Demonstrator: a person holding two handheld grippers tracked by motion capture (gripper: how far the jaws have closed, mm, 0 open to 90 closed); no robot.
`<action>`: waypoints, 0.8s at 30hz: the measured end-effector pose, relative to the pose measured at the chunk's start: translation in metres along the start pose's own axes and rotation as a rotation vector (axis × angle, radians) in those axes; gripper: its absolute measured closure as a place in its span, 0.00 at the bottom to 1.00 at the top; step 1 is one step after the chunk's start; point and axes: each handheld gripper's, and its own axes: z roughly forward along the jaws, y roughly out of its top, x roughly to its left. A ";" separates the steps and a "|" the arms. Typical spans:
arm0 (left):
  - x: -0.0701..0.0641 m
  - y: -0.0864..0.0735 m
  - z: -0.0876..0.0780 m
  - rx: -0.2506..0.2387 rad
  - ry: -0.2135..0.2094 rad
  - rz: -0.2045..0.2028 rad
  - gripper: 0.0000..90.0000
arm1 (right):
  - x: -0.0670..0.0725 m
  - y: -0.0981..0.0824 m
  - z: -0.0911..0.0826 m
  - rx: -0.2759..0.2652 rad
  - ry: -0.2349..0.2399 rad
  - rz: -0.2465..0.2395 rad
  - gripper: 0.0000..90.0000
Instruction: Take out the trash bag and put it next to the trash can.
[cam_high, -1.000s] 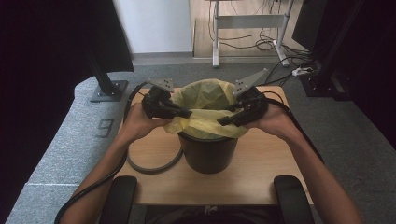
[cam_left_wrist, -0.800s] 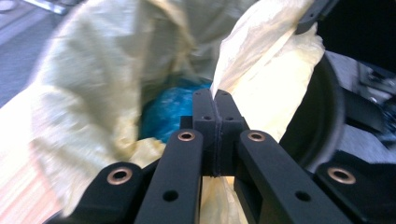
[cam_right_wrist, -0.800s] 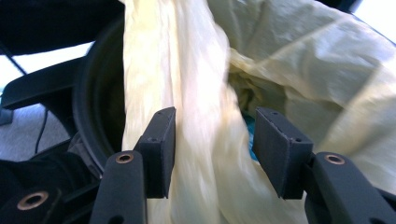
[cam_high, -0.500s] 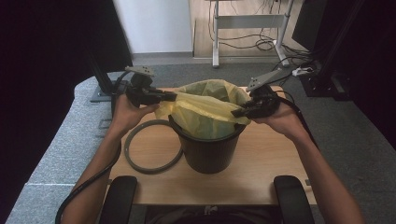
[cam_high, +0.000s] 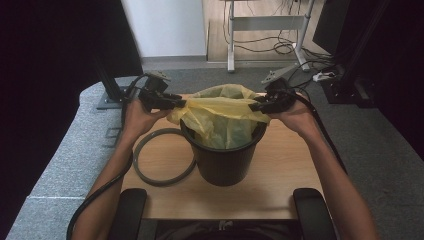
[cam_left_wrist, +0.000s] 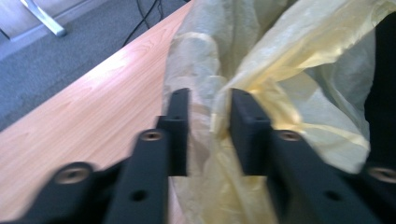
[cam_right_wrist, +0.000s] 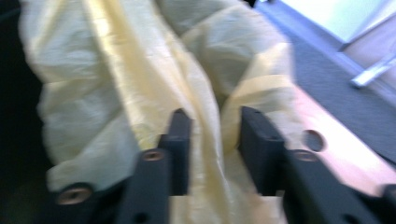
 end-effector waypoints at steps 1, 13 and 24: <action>0.003 0.000 0.000 -0.001 -0.004 -0.015 0.68 | -0.002 0.000 0.000 -0.005 -0.023 0.005 0.63; 0.014 0.004 0.020 0.027 -0.112 -0.091 0.48 | -0.019 -0.005 0.024 0.067 -0.112 0.052 0.34; 0.001 0.016 0.009 -0.031 -0.100 -0.031 0.97 | -0.009 0.006 0.005 -0.036 -0.121 -0.030 0.95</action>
